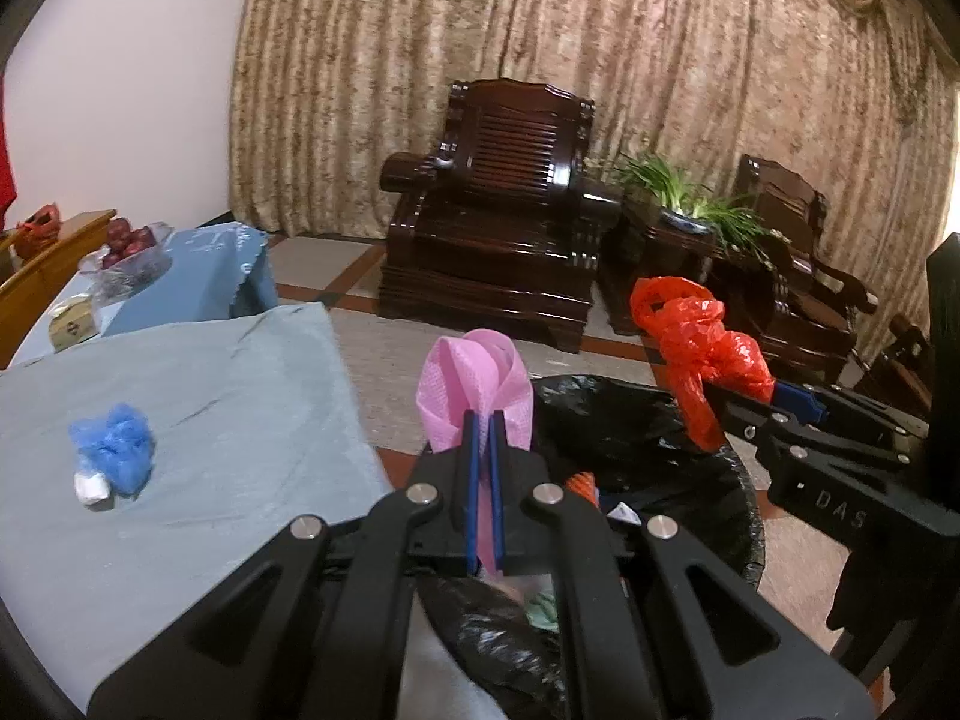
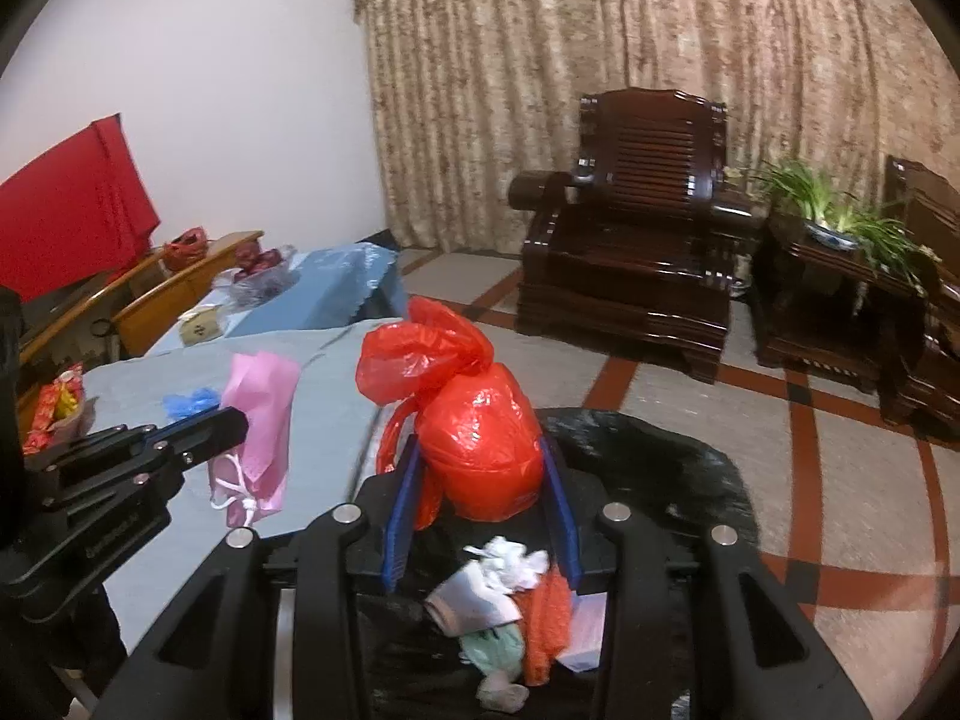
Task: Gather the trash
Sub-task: 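Carry the pink and red bags over the trash bin with both tools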
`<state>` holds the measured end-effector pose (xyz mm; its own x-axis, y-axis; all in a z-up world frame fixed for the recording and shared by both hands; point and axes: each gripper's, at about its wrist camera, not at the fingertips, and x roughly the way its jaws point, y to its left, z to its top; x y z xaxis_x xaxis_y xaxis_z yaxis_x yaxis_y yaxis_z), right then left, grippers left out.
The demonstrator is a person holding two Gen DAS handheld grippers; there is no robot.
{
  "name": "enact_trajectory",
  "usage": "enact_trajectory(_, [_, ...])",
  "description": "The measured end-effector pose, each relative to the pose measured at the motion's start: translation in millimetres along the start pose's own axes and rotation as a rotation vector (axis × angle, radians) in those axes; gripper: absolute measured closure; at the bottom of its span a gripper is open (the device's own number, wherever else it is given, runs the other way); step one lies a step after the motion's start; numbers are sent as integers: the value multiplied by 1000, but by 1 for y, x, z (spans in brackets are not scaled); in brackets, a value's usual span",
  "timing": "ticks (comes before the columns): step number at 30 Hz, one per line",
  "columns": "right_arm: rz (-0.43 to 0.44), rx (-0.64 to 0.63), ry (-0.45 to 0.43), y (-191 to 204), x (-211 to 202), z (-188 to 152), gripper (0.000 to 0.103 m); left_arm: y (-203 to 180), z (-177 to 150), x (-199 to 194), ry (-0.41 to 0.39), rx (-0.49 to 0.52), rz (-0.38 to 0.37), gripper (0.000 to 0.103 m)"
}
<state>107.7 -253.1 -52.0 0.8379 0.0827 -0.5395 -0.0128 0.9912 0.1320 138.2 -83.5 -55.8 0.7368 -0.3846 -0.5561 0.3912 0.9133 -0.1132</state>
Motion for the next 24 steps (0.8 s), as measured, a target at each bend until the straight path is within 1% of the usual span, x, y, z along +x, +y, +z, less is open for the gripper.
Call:
enact_trajectory(6, [-57,27,24,-27,6,-9,65,-18,-5,23,35,29,-48,100])
enact_trajectory(15, [-101,52,62,-53,19,-25,65,-40,-17,62,80,54,-90,100])
enact_trajectory(20, [-110,82,89,-65,30,-35,65,-45,-21,81,103,57,-119,100])
enact_trajectory(24, [-125,87,107,-72,36,-42,65,-41,-25,89,117,65,-130,100])
